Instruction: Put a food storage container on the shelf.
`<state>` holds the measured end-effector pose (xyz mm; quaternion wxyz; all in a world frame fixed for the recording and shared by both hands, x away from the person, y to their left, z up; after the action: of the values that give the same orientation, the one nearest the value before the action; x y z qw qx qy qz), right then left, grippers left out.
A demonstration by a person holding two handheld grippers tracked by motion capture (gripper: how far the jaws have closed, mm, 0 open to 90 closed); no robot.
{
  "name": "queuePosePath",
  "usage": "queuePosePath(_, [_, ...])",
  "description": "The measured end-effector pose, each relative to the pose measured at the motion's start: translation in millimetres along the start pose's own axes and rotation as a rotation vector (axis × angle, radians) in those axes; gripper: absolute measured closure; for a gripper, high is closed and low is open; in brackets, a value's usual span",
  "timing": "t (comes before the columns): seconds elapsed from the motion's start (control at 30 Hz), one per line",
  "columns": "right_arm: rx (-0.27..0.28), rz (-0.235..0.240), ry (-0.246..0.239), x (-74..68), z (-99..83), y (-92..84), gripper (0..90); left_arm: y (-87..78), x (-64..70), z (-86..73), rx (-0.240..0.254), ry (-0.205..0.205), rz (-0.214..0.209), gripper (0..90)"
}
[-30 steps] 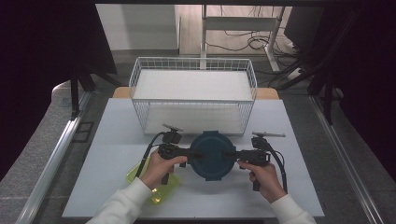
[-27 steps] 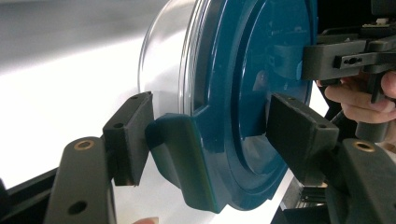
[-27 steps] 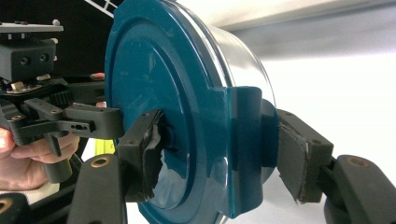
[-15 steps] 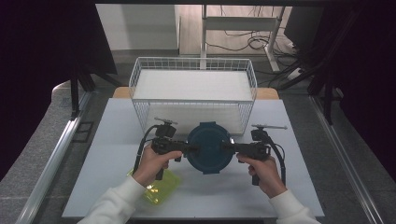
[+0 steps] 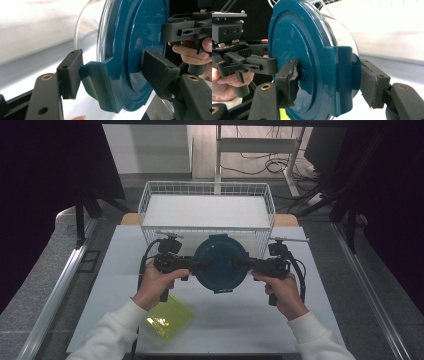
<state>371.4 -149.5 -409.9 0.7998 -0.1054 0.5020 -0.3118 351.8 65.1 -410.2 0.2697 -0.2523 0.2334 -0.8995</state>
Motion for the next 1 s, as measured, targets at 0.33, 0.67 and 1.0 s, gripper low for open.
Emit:
queuePosePath(0.33, [0.024,0.021,-0.043,-21.6,18.2,-2.3,37.5,-18.0,-1.1,21.2,0.018,0.033,0.022,34.5])
queuePosePath(0.67, [0.048,0.025,-0.080,-38.1,33.6,-7.6,37.6,-29.2,-0.7,39.3,0.049,0.051,0.029,34.9])
queuePosePath(1.0, [0.064,0.031,-0.101,-50.0,51.1,-12.0,37.6,-37.2,-5.2,59.5,0.056,0.066,0.026,35.6])
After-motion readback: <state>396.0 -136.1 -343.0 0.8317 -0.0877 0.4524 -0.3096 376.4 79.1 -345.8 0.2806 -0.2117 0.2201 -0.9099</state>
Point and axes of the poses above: each handheld gripper's, and its own axes: y roughly forward along the jaws, z roughly out of its top, x roughly to its right, the point moved 6 cm from there along y, roughly forward along the jaws, and after that the axes turned 15 degrees about y, right-handed, at the moved point
